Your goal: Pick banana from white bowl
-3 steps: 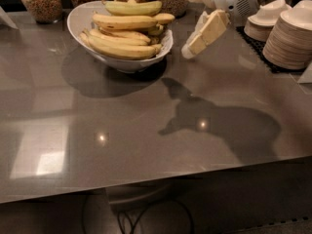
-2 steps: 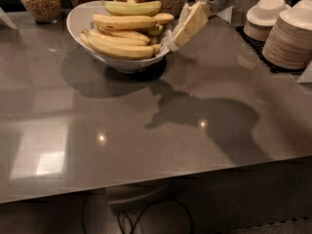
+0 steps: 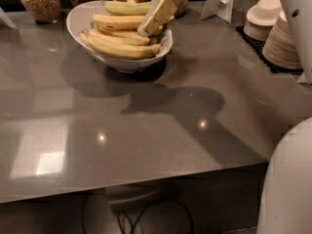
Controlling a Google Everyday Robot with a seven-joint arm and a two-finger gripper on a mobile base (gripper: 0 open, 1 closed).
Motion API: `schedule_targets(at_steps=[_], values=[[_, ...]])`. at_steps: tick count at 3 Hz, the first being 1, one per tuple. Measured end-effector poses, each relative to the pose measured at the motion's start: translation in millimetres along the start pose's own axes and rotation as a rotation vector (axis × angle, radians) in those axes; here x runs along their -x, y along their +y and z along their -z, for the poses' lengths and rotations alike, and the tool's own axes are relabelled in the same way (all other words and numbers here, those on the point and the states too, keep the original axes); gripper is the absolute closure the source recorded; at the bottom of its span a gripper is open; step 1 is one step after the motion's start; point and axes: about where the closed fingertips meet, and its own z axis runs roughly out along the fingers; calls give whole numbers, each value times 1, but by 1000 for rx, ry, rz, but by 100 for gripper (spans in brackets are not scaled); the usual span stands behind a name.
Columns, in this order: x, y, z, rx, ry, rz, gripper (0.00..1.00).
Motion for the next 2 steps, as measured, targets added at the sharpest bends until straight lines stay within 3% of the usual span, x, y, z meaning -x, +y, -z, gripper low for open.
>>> schedule_targets(at_steps=[2], values=[[2, -15, -26, 31, 20, 42, 35]])
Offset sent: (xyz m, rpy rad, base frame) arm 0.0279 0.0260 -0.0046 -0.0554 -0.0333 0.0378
